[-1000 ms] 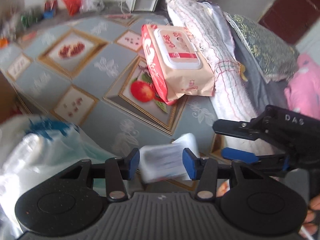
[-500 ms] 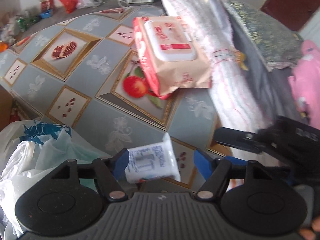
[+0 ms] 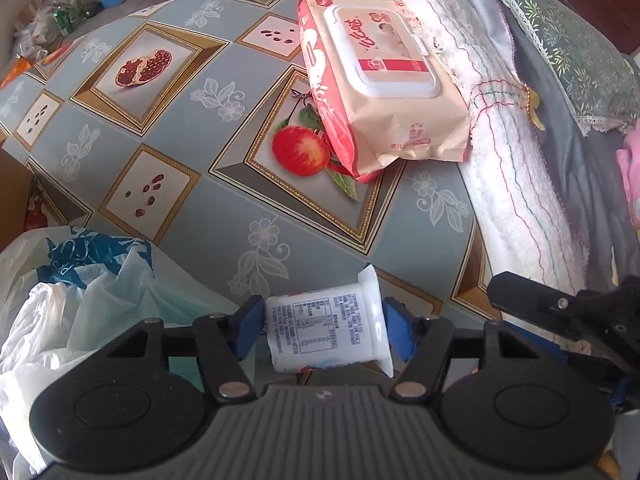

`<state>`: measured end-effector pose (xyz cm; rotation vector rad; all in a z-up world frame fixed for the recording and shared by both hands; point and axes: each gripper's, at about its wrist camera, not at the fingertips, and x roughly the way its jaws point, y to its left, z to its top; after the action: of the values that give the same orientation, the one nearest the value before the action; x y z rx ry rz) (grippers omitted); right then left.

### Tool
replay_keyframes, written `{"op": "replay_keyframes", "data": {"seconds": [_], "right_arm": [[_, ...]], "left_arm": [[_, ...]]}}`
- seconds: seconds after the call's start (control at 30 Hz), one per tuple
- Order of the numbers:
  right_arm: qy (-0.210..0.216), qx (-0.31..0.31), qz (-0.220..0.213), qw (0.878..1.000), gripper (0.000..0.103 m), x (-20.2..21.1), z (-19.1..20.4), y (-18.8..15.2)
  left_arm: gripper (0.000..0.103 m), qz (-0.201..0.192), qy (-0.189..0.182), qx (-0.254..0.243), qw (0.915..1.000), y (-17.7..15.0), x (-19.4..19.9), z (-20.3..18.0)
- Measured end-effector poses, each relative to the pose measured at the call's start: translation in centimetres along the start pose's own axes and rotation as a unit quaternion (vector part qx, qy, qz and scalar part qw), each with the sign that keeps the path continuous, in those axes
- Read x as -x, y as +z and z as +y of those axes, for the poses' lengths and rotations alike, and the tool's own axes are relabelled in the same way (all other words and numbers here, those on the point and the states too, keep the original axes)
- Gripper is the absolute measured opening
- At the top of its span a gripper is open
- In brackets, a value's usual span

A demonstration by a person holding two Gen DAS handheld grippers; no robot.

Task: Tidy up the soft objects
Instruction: 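Lift the yogurt cup with the left tool toward the right tool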

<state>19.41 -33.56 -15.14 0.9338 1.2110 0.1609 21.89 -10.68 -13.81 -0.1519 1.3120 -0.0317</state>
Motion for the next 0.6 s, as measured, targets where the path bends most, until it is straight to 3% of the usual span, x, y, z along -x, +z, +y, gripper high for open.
{"op": "replay_keyframes", "data": {"seconds": [0.07, 0.17, 0.33, 0.5, 0.6], "right_arm": [[0.0, 0.001, -0.002, 1.0, 0.067, 0.0, 0.0, 0.0], [0.0, 0.002, -0.01, 1.0, 0.067, 0.2, 0.0, 0.1], [0.003, -0.006, -0.027, 1.0, 0.067, 0.5, -0.4, 0.5], [0.001, -0.009, -0.037, 0.999, 0.067, 0.6, -0.4, 0.8], [-0.007, -0.003, -0.041, 0.999, 0.067, 0.4, -0.2, 1.0]], "left_arm": [[0.064, 0.0, -0.02, 0.011, 0.9997, -0.1, 0.0, 0.3], [0.064, -0.006, -0.084, 0.049, 0.9953, 0.0, 0.1, 1.0], [0.065, -0.04, -0.206, 0.111, 0.9713, 0.1, -0.5, 1.8], [0.065, -0.033, -0.238, 0.15, 0.9591, -0.1, -3.0, 2.9], [0.065, -0.036, -0.244, 0.153, 0.9568, 0.0, -3.1, 3.3]]}}
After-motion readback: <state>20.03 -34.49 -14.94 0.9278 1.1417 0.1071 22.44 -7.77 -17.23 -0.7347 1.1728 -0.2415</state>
